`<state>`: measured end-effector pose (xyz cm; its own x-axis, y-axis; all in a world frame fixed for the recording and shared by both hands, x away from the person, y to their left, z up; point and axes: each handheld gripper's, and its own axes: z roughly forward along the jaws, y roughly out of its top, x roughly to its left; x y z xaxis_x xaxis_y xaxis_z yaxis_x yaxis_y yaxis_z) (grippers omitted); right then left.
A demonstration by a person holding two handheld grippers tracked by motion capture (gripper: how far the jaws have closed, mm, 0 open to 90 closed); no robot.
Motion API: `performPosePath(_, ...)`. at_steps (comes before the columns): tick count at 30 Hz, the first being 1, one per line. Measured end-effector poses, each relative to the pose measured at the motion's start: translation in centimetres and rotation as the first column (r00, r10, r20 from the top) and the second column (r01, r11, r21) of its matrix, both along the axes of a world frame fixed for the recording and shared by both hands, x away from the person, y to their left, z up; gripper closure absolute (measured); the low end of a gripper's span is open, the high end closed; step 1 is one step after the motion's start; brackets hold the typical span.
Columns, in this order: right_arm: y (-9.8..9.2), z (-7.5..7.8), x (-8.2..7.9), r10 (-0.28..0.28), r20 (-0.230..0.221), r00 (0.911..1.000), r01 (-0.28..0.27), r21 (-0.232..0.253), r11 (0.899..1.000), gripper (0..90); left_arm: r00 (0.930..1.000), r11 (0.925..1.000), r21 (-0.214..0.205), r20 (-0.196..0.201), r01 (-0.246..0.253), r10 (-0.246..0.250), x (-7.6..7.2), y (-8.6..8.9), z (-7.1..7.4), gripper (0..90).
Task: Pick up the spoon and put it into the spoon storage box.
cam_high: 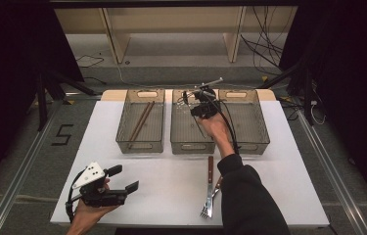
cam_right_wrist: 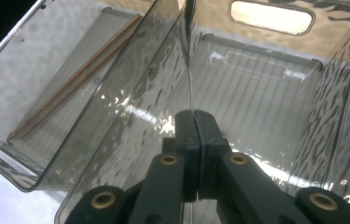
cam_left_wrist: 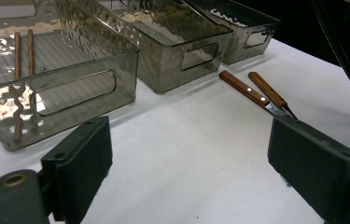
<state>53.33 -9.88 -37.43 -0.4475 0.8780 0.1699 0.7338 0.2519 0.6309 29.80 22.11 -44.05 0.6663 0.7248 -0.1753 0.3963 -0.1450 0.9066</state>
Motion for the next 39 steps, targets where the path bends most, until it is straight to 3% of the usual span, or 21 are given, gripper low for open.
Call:
performPosePath(18, 0.7, -2.0, 0.3, 0.001, -0.052, 0.9987, -0.003, -0.025, 1.0, 88.9, 1.0, 1.0, -0.004, 0.0, 0.002, -0.002, -0.1, 0.0, 0.0, 13.4)
performPosePath(22, 0.6, -1.7, 0.4, 0.004, -0.037, 0.9993, -0.003, 0.027, 1.0, 63.8, 1.0, 1.0, -0.002, -0.001, 0.004, -0.004, -0.1, 0.0, 0.0, 13.3)
performPosePath(32, -0.5, 0.0, -0.7, 0.057, -0.008, 0.9983, -0.057, 0.058, 0.997, 52.0, 1.0, 1.0, 0.004, -0.001, 0.008, -0.008, 0.0, 0.0, 0.0, 13.3)
performPosePath(39, -1.0, 1.4, -2.8, 0.117, 0.027, 0.9927, -0.118, 0.048, 0.992, 42.3, 1.0, 1.0, -0.001, -0.003, 0.003, -0.003, 0.0, 0.0, 0.0, 13.3)
